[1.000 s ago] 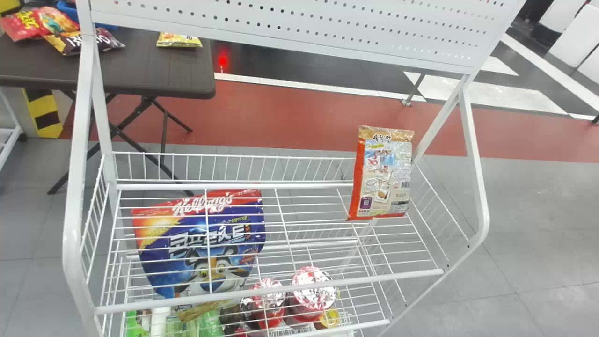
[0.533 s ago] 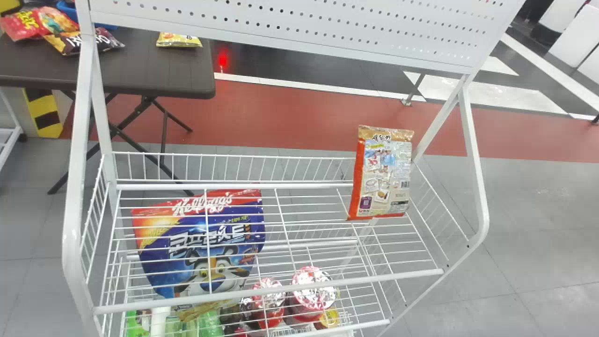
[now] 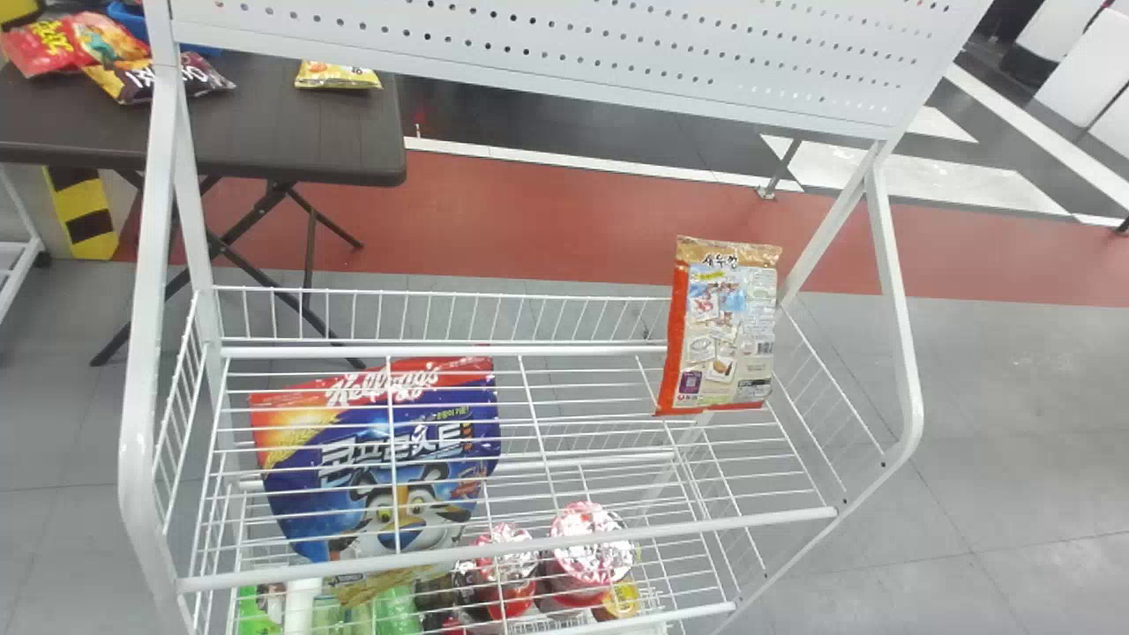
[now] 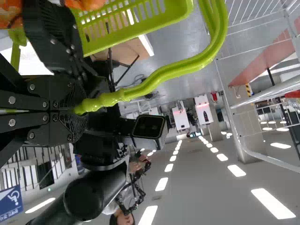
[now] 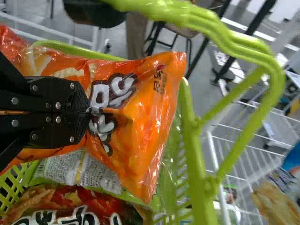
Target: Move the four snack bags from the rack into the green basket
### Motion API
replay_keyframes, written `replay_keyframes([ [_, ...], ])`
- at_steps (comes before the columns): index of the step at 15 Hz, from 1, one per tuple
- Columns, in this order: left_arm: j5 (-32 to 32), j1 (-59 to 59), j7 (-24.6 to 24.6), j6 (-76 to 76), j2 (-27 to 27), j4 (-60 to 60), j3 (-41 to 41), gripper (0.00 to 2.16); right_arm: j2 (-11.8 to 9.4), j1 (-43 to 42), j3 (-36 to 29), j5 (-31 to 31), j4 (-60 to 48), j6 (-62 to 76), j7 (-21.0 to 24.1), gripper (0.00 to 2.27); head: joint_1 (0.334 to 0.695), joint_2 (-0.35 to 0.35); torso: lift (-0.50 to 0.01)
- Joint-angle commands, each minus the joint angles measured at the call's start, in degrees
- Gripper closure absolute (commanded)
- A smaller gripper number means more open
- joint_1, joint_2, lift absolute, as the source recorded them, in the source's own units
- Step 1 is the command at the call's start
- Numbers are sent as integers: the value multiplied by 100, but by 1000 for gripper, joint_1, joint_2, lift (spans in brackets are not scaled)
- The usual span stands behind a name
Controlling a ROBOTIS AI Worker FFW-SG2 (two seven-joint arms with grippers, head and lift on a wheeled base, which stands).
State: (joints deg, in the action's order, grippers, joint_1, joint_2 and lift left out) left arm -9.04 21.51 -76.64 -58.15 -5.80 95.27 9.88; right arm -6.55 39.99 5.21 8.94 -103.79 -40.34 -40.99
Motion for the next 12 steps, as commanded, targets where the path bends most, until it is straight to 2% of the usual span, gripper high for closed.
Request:
replay_keyframes([
  [1,-1,-24,0,0,0,0,32,1784,-13,79,-47,29,-98,117,100,2000,695,-350,0],
  [2,-1,-33,0,0,0,0,41,1784,-22,140,-126,82,-177,293,109,1474,695,-350,0],
  [3,-1,-33,0,-17,0,0,41,1784,-22,211,-214,91,-283,434,126,188,695,-350,0],
  [4,-1,-33,0,-17,0,0,32,1784,-22,264,-284,99,-362,504,126,-2,695,-350,0],
  [6,-1,-33,0,-17,0,0,32,1784,-22,369,-346,99,-406,1049,258,22,695,-350,0],
  [12,-1,2,-8,-17,0,9,6,1784,-13,474,-715,152,-529,1401,293,49,695,-350,0],
])
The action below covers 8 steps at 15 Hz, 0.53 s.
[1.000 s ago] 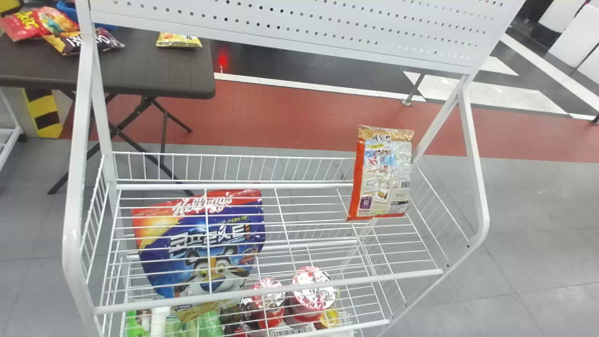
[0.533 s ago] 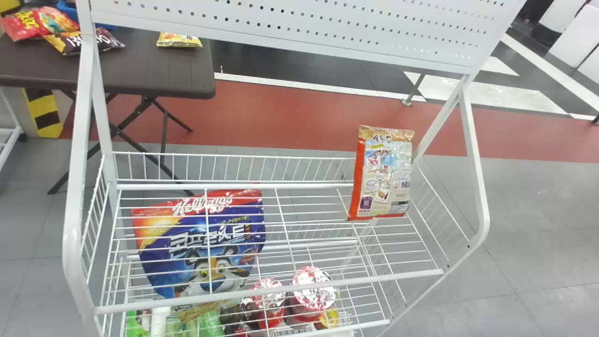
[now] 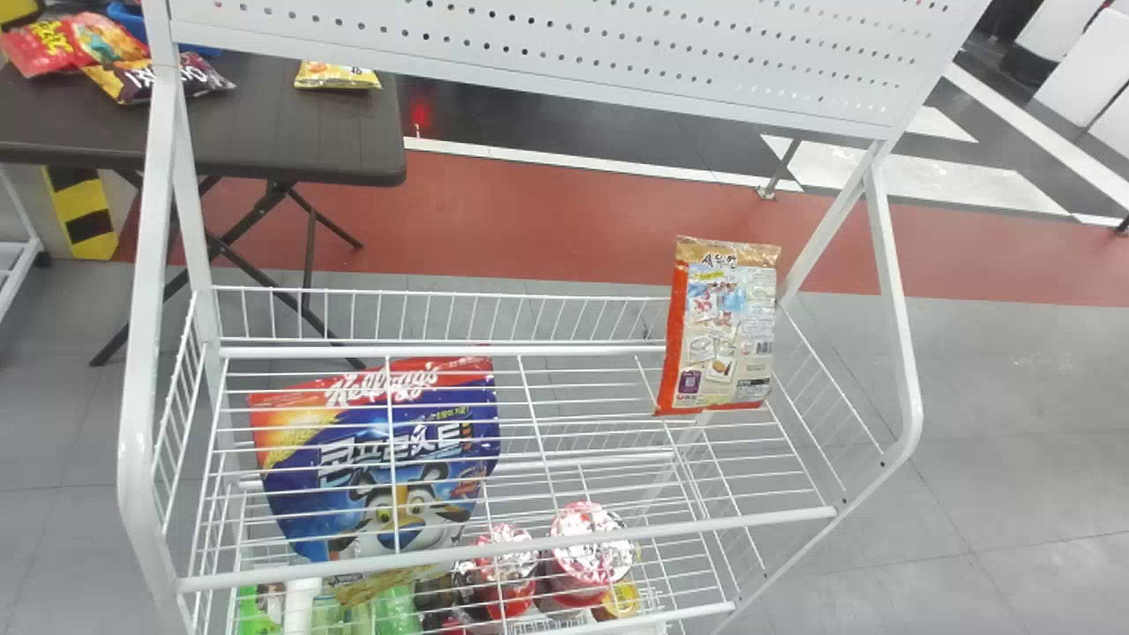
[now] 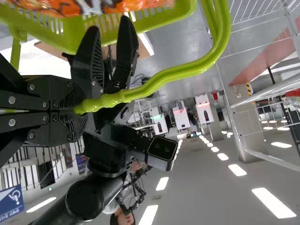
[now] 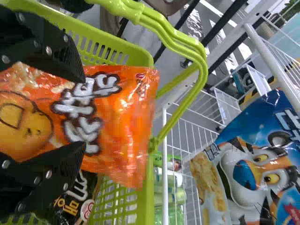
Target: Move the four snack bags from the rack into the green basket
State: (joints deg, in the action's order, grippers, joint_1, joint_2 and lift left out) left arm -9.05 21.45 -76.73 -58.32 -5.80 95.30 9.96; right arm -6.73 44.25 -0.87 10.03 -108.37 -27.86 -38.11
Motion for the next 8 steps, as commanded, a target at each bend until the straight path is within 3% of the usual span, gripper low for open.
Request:
replay_keyframes([
  [1,0,8,0,0,0,6,-3,1784,14,101,-238,148,-141,329,5,49,695,-350,0],
  [4,0,8,9,0,0,15,24,1784,163,128,-721,297,-422,1155,41,49,695,-350,0],
  [8,0,17,9,0,9,6,50,1784,251,-233,-1073,245,-914,2983,1043,56,695,-350,0],
])
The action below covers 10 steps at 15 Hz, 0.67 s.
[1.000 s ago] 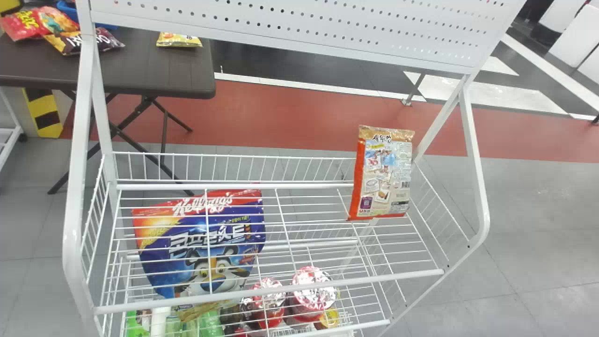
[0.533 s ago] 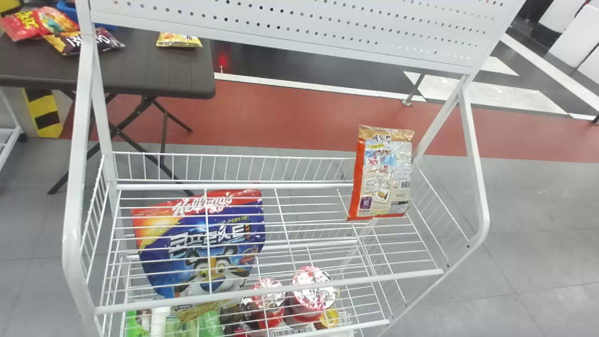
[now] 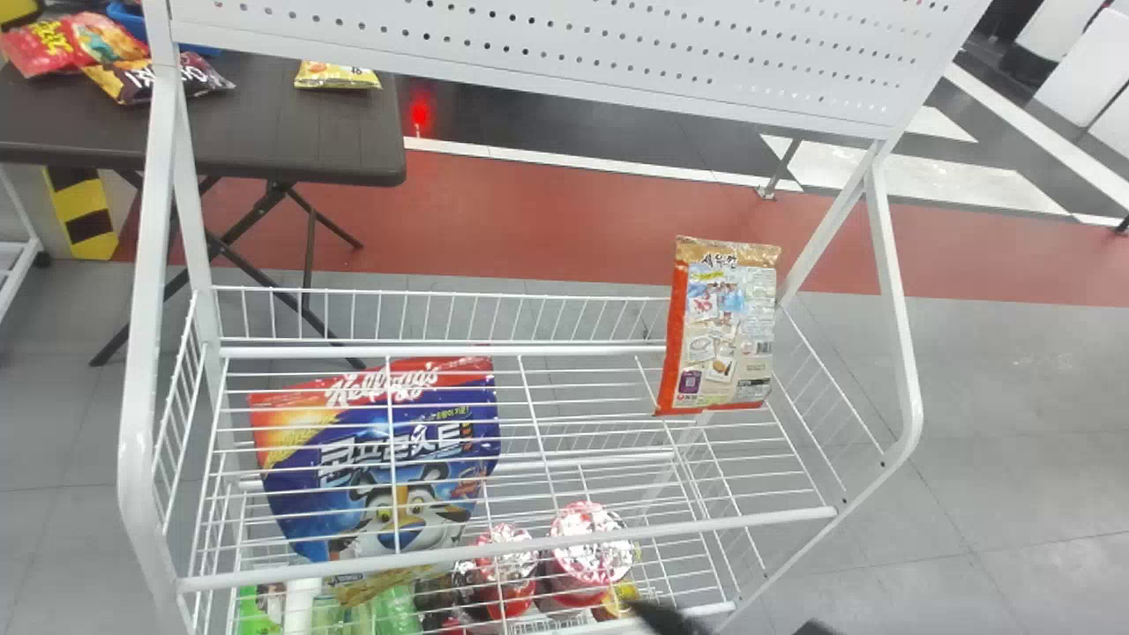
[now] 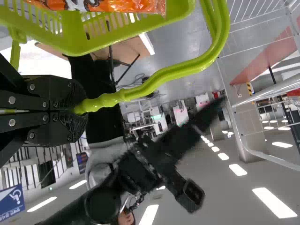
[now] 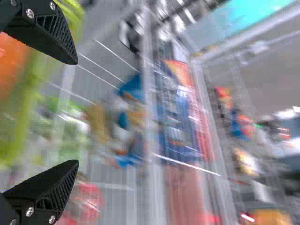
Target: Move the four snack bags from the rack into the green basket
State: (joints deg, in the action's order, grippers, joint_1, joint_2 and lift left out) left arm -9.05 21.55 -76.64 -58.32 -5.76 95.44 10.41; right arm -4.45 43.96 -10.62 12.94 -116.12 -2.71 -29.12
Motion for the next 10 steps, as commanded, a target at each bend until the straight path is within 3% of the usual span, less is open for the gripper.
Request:
replay_keyframes([
  [1,0,24,0,0,4,1,13,1787,58,-485,-142,-196,-165,661,354,63,695,-350,0],
  [5,0,86,0,0,-22,36,5,1784,128,-1970,-573,-705,266,64,609,66,695,-350,0],
  [10,0,42,9,0,-4,19,13,1784,32,-3465,-1540,-776,1426,-710,460,66,695,-350,0],
])
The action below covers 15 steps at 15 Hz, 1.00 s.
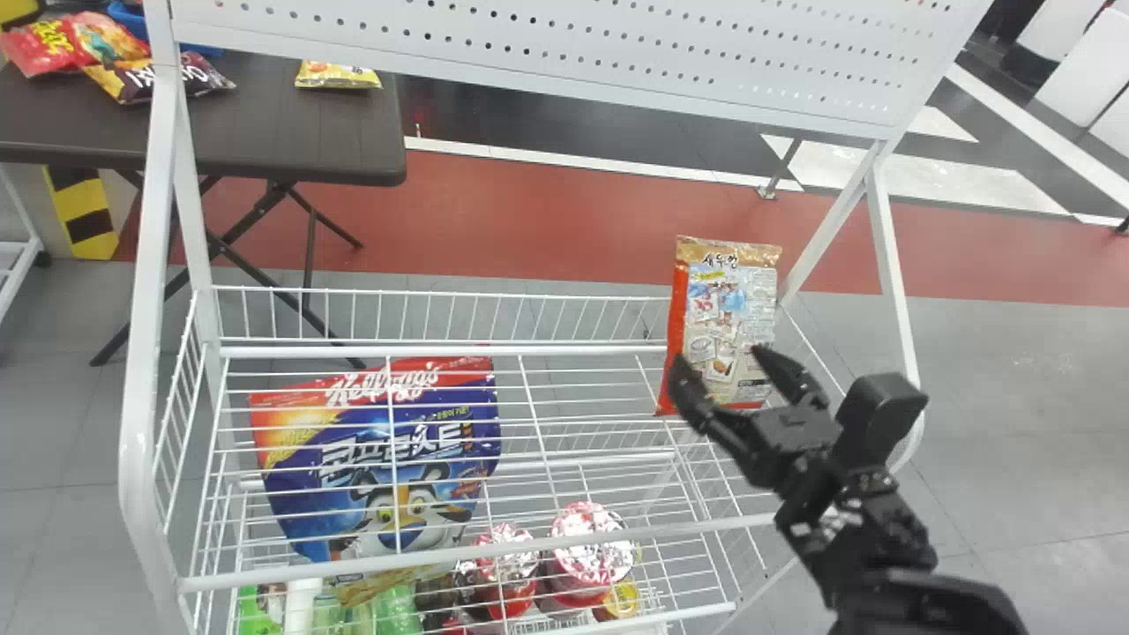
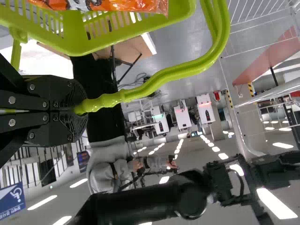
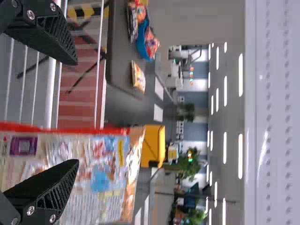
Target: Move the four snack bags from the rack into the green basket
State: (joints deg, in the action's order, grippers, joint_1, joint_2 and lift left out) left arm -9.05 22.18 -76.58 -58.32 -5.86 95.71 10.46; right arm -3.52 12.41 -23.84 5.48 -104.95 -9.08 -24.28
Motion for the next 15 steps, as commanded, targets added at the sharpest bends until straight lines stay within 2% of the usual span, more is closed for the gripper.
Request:
replay_keyframes([
  [1,0,-29,3,0,6,-26,9,1784,-140,-459,-288,-47,502,-108,-77,70,695,-350,0],
  [5,9,-65,73,0,15,-78,26,1784,-316,-1039,-420,-170,1443,-213,-121,70,695,-350,0],
  [7,9,-65,64,0,6,-61,26,1784,-579,-1408,-367,-364,1987,-284,-174,97,695,-350,0],
  [9,0,-65,64,-35,6,-70,26,1784,-685,-1795,-358,-548,2392,-495,-217,134,695,-350,0],
  [10,0,-65,64,-35,6,-70,26,1784,-720,-1944,-341,-583,2524,-582,-332,147,695,-350,0],
  [11,0,-65,64,-35,6,-70,26,1784,-738,-2050,-323,-619,2611,-741,-551,262,695,-350,0],
  [12,0,-65,64,-35,6,-61,26,1784,-738,-2138,-314,-654,2638,-952,-736,572,695,-350,0],
  [14,0,-65,64,-53,6,-52,26,1784,-711,-2129,-226,-706,2629,-1127,-798,1760,695,-350,0],
  [15,0,-56,64,-53,6,-43,26,1784,-694,-2076,-200,-689,2611,-1127,-798,2010,695,-350,0],
])
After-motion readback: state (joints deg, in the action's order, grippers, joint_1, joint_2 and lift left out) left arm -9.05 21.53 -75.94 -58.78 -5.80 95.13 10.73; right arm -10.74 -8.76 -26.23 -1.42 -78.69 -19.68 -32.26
